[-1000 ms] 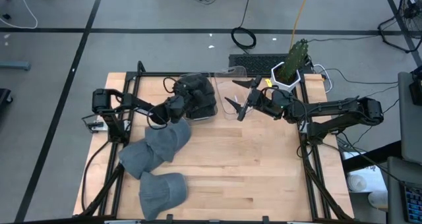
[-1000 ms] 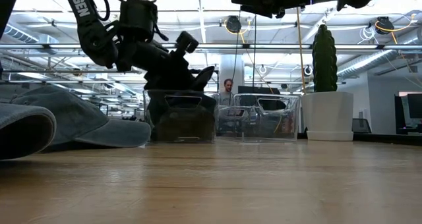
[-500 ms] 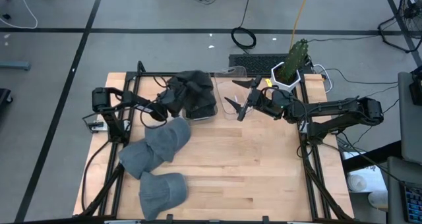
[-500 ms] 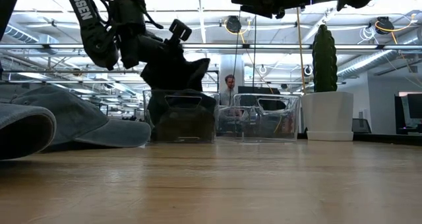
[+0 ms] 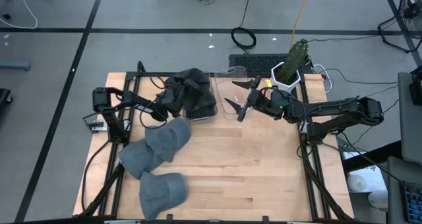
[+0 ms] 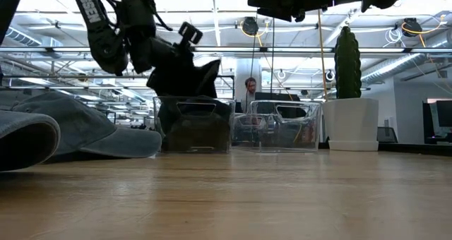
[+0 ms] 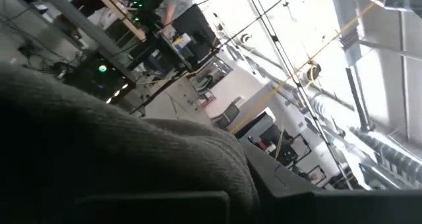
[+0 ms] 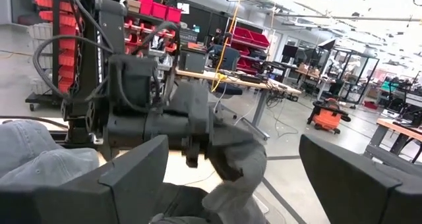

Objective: Pick & Place hat
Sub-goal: Put the black cap into the left transparent bin

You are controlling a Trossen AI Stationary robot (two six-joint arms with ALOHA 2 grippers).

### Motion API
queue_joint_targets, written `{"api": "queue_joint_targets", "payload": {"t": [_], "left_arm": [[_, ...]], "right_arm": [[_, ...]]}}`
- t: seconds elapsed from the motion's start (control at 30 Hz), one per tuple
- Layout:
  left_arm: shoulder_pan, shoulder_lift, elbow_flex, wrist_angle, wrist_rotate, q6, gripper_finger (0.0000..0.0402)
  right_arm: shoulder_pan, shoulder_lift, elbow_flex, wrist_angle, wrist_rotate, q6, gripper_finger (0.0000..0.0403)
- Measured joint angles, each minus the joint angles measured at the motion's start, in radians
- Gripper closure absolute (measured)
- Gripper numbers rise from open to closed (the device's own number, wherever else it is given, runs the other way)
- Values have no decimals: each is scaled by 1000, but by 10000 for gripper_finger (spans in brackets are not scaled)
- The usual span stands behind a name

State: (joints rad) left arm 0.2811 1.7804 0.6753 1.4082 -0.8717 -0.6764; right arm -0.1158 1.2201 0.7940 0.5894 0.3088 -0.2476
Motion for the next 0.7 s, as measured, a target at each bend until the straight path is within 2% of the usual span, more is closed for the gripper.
{"api": "queue_joint_targets", "payload": {"t": [0.3, 0.5, 0.7], "left_arm": [[4, 190, 39, 19, -4, -146, 392], [-27, 211, 43, 56, 14, -96, 389], [-50, 165, 43, 54, 130, -65, 312]], "right_arm": [[19, 0, 0, -4, 0, -1, 74], [22, 0, 0, -5, 1, -6, 74], [22, 0, 0, -4, 2, -7, 74]]}}
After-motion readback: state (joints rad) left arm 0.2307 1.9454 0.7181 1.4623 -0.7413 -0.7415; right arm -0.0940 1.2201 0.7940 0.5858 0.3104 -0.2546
